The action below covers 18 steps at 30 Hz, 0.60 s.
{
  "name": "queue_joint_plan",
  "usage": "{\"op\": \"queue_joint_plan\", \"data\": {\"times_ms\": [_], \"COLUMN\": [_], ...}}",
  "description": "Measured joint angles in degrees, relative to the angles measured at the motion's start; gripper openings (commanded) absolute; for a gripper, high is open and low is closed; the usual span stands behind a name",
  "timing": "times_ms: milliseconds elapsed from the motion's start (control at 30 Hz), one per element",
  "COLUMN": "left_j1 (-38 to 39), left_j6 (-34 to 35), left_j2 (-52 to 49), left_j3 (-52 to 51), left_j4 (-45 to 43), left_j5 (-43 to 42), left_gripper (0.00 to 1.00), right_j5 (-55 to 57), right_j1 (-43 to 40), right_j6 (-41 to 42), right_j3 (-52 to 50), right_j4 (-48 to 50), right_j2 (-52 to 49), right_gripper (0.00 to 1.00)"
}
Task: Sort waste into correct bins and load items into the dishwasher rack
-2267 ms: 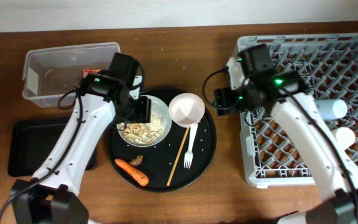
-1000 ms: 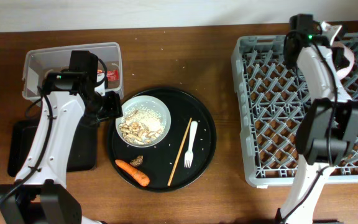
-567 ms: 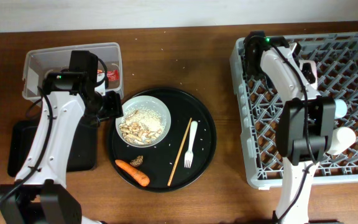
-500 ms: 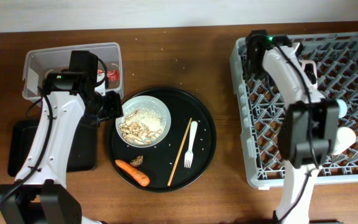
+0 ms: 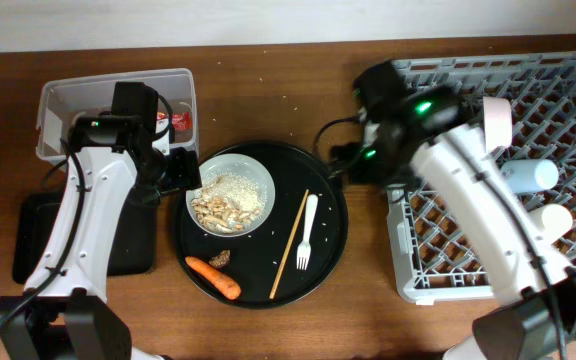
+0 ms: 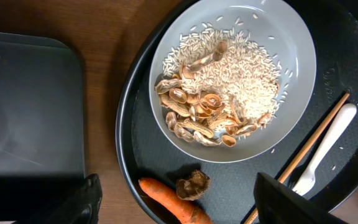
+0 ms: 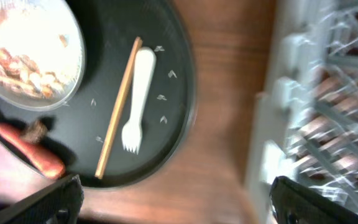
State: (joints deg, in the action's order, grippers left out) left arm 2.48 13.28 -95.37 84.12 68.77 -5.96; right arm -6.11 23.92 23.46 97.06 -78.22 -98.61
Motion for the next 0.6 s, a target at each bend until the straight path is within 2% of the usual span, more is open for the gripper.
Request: {"op": "queue_joint_plan", "data": {"times_ms": [100, 233, 467, 567, 600], "left_j1": [0.0, 0.0, 0.0, 0.0, 0.0], "left_j6": [0.0, 0.0, 0.0, 0.0, 0.0], "left_j2": [0.0, 0.0, 0.0, 0.0, 0.0], "left_j3": [0.0, 0.0, 0.0, 0.0, 0.0], "left_j4": [0.1, 0.4, 0.5, 0.5, 0.5], "left_j5": [0.0, 0.7, 0.9, 0.9, 0.9], "left_gripper": [0.81, 0.81, 0.81, 0.81, 0.81], "right_j5": [-0.8, -1.4, -1.3, 0.0, 0.8], "right_j1": [9.4, 16.7, 17.3, 17.4, 17.4], "right_j6": [6.3, 14.9, 18.4, 20.4, 21.1], "right_j3": [-12.2, -25.7, -27.2, -27.2, -27.2], "right_j4": [10.7, 23.6, 27.1, 27.3, 27.2], "right_j2": [-0.5, -1.0, -9.8, -11.8, -11.8], "right_gripper": [0.98, 0.91, 0.75, 0.49, 0.46]}}
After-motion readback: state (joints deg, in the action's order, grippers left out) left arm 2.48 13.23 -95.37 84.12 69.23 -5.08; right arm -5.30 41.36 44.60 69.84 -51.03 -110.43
